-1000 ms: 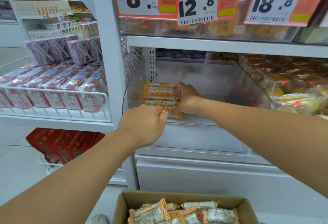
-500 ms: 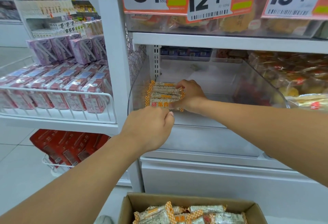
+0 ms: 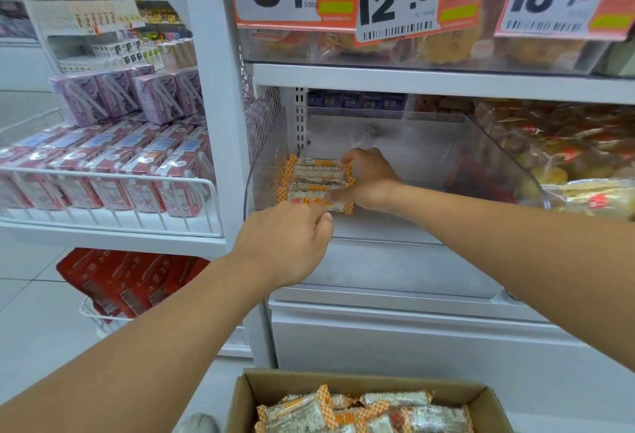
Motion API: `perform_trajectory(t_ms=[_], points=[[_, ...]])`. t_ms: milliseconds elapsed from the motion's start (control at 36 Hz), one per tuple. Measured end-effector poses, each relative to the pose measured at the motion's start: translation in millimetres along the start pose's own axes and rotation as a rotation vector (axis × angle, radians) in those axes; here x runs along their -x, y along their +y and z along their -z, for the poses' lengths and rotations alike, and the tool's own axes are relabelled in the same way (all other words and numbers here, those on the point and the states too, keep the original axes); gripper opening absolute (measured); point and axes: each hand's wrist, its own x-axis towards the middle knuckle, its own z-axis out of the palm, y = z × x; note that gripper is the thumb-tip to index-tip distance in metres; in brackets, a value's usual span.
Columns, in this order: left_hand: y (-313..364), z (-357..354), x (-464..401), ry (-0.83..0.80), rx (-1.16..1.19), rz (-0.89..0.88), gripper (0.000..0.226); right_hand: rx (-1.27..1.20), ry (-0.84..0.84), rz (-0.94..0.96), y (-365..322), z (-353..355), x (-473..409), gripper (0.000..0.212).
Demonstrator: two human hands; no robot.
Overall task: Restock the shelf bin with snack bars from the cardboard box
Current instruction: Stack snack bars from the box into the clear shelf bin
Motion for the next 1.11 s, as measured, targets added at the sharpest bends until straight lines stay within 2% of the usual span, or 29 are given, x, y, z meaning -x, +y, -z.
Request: perform_trajectory(t_ms=[83, 139, 194, 250, 306, 333, 361, 389, 472, 500, 556, 611, 667, 806, 917, 944, 1000, 1056, 1111], points=[[-2, 2, -1, 0.077, 0.146, -0.012, 0.025, 0.151, -0.098, 0.026, -14, 32, 11, 0.064], [-2, 7, 4, 0.213, 0.237, -0.069, 0.016, 0.226, -0.056, 0.091, -24, 54, 34, 0.049], [-2, 16, 11, 0.368, 0.263, -0.142, 0.013, 0.162, 0.217, 0.226, -25, 67, 73, 0.028], [1, 25, 22, 0.507, 0.232, -0.216, 0.014, -0.034, 0.548, 0.384, -22, 60, 126, 0.015], [6, 25, 37, 0.566, 0.201, -0.253, 0.019, -0.108, 0.717, 0.423, -10, 31, 174, 0.025], [11, 19, 46, 0.543, 0.176, -0.253, 0.02, -0.117, 0.714, 0.391, 0, 11, 192, 0.029], [15, 10, 56, 0.449, 0.127, -0.243, 0.021, -0.115, 0.655, 0.335, 12, -12, 208, 0.031], [18, -4, 67, 0.261, 0.027, -0.226, 0.024, -0.078, 0.52, 0.267, 26, -35, 222, 0.03], [15, -65, 110, -0.441, -0.347, -0.064, 0.061, 0.263, -0.151, 0.02, 71, -85, 270, 0.029], [10, -87, 130, -0.593, -0.374, 0.046, 0.077, 0.334, -0.316, -0.069, 87, -95, 289, 0.047], [-1, -131, 171, -0.732, -0.322, 0.252, 0.107, 0.342, -0.464, -0.246, 114, -106, 322, 0.093], [2, -161, 209, -0.809, -0.248, 0.393, 0.124, 0.273, -0.515, -0.402, 133, -111, 346, 0.126], [16, -175, 238, -0.855, -0.241, 0.444, 0.127, 0.175, -0.533, -0.502, 143, -114, 362, 0.141], [28, -182, 262, -0.877, -0.417, 0.425, 0.101, 0.093, -0.608, -0.613, 136, -114, 363, 0.15], [30, -192, 267, -0.827, -0.506, 0.361, 0.098, 0.303, -0.705, -0.605, 118, -129, 364, 0.16], [31, -194, 267, -0.82, -0.544, 0.324, 0.103, 0.344, -0.677, -0.601, 115, -135, 366, 0.157], [33, -200, 268, -0.797, -0.59, 0.215, 0.105, 0.37, -0.578, -0.569, 108, -146, 370, 0.139], [34, -207, 270, -0.793, -0.572, 0.142, 0.088, 0.39, -0.507, -0.484, 100, -152, 372, 0.11], [38, -209, 270, -0.816, -0.411, 0.207, 0.073, 0.383, -0.483, -0.407, 96, -156, 372, 0.084]])
